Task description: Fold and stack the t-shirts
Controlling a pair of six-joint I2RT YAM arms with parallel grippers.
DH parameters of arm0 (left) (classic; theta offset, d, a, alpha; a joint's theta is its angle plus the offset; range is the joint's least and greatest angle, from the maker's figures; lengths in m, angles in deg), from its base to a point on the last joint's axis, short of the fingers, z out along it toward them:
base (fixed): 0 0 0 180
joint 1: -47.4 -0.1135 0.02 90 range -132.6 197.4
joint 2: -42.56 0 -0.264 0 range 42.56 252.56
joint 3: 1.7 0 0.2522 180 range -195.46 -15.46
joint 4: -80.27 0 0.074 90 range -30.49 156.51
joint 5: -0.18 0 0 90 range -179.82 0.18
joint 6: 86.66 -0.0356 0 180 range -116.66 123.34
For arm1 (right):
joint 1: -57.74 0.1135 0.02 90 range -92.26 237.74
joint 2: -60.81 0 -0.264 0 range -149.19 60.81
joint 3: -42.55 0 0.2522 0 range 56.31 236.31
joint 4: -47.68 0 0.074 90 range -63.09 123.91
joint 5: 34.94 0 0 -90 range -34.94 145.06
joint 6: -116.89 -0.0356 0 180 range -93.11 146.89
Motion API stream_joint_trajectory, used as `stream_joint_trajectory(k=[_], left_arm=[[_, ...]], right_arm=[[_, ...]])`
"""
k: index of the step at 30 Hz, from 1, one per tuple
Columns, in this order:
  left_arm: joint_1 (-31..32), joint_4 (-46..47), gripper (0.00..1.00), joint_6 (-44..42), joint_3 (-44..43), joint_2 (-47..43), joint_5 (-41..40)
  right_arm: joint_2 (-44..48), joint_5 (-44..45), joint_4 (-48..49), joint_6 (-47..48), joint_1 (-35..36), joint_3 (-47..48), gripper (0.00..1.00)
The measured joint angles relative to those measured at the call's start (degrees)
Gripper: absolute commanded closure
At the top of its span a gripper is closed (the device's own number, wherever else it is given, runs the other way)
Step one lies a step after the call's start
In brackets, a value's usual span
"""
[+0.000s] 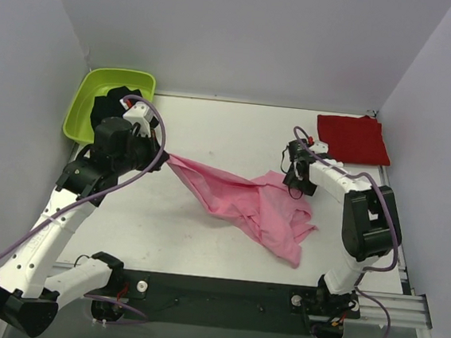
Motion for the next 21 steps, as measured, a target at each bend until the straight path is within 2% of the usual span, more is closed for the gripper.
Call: stream_joint_trajectory(k=[2,8,11,12,21], left_arm=[[-0.28,-0.02,1.00,-0.15,0.00,0.04,0.24],[-1.22,0.02,1.00,-0.48,0.22,0.22,0.94],[-1.75,0.00,1.00,-0.55,0.57,0.24,1.40],[-1.99,-0.04,1.00,-0.59,0.68,0.24,1.51],[-3.50,-0.02,1.00,-1.33,0.83,0.39,2.75]], right_arm=[[-1.20,-0.39,0.63,-0.24,0.00,0.46,0.57],[-3.48,-1.70,1.92,-1.18,0.00,1.51,0.77],[-4.57,-1.92,2.43,-1.29,0.00,2.62,0.90],[-4.92,-1.97,2.69,-1.33,0.00,2.86,1.00],[-5.88,-2.08,2.95,-1.70,0.00,3.43,1.00]])
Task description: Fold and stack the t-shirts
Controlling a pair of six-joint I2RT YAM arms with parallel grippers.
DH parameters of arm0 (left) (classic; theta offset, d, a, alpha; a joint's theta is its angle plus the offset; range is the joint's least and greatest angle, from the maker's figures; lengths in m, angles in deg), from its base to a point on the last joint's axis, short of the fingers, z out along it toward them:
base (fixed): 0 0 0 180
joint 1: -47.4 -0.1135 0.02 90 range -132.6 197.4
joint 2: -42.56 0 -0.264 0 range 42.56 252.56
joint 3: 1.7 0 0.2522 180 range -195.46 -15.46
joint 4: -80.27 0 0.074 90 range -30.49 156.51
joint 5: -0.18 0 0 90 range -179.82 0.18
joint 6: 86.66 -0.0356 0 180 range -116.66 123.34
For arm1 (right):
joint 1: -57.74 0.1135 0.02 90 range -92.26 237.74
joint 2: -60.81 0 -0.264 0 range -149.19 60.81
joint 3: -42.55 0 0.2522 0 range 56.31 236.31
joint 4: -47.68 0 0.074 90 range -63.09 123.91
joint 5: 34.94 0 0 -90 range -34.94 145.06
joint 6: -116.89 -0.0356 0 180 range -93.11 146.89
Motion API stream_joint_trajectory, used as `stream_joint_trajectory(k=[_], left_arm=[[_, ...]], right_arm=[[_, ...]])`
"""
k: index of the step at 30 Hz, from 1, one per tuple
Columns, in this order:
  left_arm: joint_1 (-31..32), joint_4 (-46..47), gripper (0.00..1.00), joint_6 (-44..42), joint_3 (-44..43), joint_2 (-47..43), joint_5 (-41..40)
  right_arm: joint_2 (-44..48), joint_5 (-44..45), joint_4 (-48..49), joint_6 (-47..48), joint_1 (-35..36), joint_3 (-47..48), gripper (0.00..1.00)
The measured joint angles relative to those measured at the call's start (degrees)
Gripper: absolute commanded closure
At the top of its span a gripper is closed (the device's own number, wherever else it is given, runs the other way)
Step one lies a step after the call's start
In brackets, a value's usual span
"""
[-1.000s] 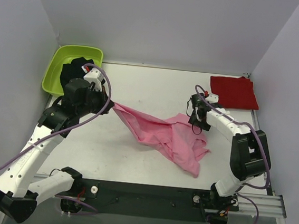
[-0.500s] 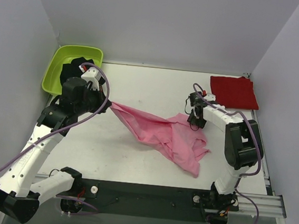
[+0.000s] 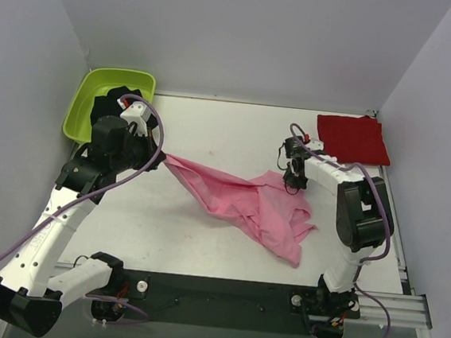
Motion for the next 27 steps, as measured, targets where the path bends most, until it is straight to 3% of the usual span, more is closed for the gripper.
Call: stream_joint_trajectory(k=[7,12,17,21,24,25,26,27], left_arm=[[-0.35,0.00,1.00,-0.22,0.09,0.07,0.59],[-0.46,0.04,1.00,-0.20,0.09,0.22,1.03],[-0.76,0.22,1.00,-0.11,0.28,0.28,1.90],[-0.85,0.98,1.00,0.09,1.01,0.52,2.86],[-1.14,1.05,1.00,0.28,1.38,0.57,3.32],[-1.25,0.98,1.00,0.33,1.44,0.57,3.37],[-1.31,1.01,1.00,0.33,1.49,0.57,3.41],[-1.40,0.98,1.00,0.33,1.49,0.55,3.43]], right_arm=[[3.58,0.50,-0.15,0.48,0.02,0.11,1.00],[8.61,1.64,-1.90,1.86,1.44,5.68,1.00],[8.57,1.33,-2.86,3.19,5.97,17.49,1.00],[-0.09,-4.66,-2.54,3.96,8.48,30.29,1.00],[-6.36,-7.58,-1.20,4.39,9.46,32.46,0.80],[-7.48,-7.82,-1.20,4.66,9.68,30.32,0.54],[-7.67,-7.67,-1.64,4.63,9.77,28.41,0.38],[-7.28,-7.02,-1.70,5.05,9.75,24.63,0.32]])
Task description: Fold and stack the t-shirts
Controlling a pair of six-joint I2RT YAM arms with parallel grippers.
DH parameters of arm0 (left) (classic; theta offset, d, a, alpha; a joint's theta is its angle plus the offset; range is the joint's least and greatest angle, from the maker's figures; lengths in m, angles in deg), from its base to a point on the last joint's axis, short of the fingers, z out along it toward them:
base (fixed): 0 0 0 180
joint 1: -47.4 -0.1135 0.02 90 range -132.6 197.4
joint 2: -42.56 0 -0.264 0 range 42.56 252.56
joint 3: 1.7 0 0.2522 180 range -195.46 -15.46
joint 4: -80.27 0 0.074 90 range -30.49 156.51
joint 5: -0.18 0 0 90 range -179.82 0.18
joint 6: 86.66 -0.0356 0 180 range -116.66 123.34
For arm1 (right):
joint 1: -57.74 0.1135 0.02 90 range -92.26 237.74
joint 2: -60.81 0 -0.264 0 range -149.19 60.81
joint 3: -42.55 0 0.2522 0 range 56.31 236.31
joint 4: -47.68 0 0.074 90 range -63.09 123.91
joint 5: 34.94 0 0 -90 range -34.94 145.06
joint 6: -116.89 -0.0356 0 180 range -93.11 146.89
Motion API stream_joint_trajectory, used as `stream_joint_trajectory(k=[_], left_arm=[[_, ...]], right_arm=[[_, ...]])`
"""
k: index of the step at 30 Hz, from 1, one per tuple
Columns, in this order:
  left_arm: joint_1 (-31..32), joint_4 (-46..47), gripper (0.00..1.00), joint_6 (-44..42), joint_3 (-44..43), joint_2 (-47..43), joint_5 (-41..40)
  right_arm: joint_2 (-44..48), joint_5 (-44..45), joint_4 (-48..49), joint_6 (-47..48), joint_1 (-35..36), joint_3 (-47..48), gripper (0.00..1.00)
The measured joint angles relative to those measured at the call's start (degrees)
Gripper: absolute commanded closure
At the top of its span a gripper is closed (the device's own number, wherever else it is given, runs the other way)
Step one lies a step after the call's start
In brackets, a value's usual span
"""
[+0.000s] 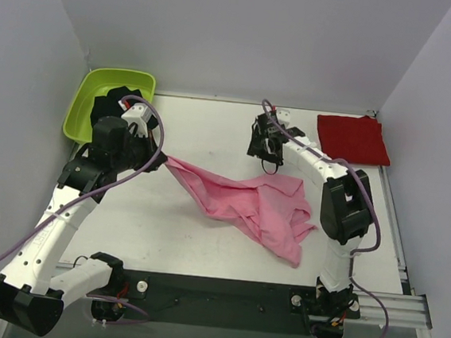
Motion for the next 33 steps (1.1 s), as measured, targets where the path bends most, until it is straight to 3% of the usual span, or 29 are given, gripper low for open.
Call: stream_joint_trajectory(k=[3,7,13,22,33], left_arm=[[-0.11,0.07,1.00,0.00,0.09,-0.11,0.17],[-0.15,0.28,1.00,0.24,0.68,-0.39,1.14],[-0.15,0.68,1.00,0.59,1.75,-0.48,1.84],[-0.42,1.68,1.00,0.68,3.67,-0.46,2.58],[-0.42,1.90,1.00,0.74,4.72,-0.46,2.69]], right_arm=[[2.75,1.95,-1.64,0.26,-0.74,-7.54,0.29],[12.92,5.40,-2.10,0.07,-2.82,-17.20,0.29],[24.74,9.31,-2.01,-1.79,-3.98,-25.09,0.30],[22.86,6.73,1.07,-4.79,-6.86,-34.88,0.34],[16.72,4.59,6.97,-6.16,-8.57,-35.15,0.40]])
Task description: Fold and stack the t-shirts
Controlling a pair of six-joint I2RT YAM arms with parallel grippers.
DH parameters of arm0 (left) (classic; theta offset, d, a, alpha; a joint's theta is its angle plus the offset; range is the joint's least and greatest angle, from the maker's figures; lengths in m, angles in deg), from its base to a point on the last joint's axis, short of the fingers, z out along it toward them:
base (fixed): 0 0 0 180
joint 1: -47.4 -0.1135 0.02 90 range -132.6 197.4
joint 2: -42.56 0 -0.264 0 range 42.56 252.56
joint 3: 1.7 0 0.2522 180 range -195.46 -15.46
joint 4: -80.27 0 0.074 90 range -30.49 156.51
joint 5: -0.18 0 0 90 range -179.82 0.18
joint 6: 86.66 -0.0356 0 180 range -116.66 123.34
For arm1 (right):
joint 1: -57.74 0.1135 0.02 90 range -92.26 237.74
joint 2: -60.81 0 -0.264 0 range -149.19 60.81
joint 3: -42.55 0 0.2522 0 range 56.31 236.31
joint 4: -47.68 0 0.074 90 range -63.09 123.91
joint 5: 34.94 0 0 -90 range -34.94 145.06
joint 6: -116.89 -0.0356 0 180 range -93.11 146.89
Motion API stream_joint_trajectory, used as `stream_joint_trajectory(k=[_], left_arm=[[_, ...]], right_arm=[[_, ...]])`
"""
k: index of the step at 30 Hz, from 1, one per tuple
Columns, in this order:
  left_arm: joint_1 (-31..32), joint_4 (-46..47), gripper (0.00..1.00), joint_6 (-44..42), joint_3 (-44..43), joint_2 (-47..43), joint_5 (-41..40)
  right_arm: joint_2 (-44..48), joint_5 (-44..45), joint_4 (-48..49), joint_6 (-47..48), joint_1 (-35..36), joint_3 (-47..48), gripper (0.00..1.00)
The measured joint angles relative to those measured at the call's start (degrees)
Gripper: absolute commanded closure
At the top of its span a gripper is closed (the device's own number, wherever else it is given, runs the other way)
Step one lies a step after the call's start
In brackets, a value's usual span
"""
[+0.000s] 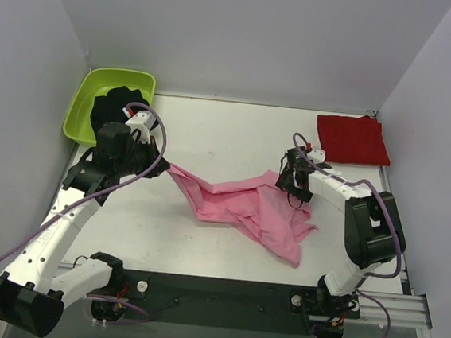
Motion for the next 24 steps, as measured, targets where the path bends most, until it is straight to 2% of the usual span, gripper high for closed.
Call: stream_joint_trajectory(k=[4,5,8,24], left_arm=[[0.00,0.00,1.00,-0.11,0.00,0.00,-0.02],[0.00,0.00,1.00,-0.15,0.00,0.00,-0.04],[0.00,0.00,1.00,-0.15,0.00,0.00,-0.07],[0.00,0.31,1.00,-0.09,0.09,0.68,0.00]], right_arm=[[-1.99,-0.35,0.96,-0.33,-0.02,0.02,0.55],[-1.99,-0.42,1.18,-0.48,-0.07,0.02,0.63],[-2.12,-0.57,1.99,-1.14,-0.07,0.02,0.68],[-2.14,-0.39,1.01,0.66,-0.35,1.77,0.64]])
